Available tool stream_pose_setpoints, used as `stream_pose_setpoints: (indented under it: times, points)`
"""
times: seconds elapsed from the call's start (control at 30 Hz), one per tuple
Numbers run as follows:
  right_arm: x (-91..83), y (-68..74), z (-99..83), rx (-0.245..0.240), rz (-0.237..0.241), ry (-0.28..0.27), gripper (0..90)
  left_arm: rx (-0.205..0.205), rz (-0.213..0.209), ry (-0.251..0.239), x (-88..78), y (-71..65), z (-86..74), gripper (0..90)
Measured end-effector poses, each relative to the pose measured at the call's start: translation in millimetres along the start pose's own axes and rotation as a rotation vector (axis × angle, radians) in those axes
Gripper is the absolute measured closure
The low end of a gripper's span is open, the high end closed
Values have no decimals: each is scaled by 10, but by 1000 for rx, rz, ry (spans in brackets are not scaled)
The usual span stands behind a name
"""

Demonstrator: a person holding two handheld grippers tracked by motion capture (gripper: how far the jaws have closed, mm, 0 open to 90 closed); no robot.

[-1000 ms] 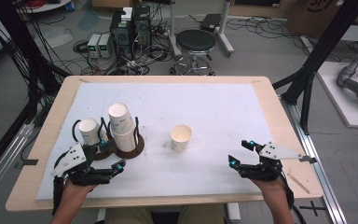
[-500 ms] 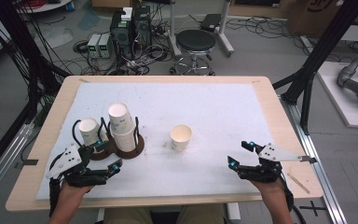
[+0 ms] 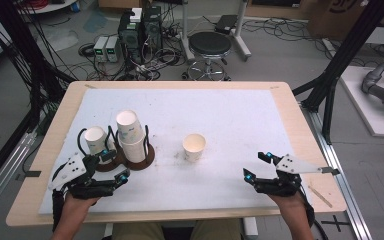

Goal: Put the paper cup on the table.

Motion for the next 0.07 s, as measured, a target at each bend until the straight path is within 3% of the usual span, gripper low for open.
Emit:
stream_pose_setpoints:
  times: [0.07]
  points:
    - [-1, -2, 0, 2, 1, -2, 221, -1, 1, 0, 2, 1, -3, 204]
Point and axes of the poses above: each handheld gripper's, and its own axes: x roughly forward along the jaws, z roughly out of its top, y roughly to its left, the point moved 9 cm from there along x, roughly forward along the jaws, and after that the axes turned 12 degrees about -z, right-handed, at the moved point
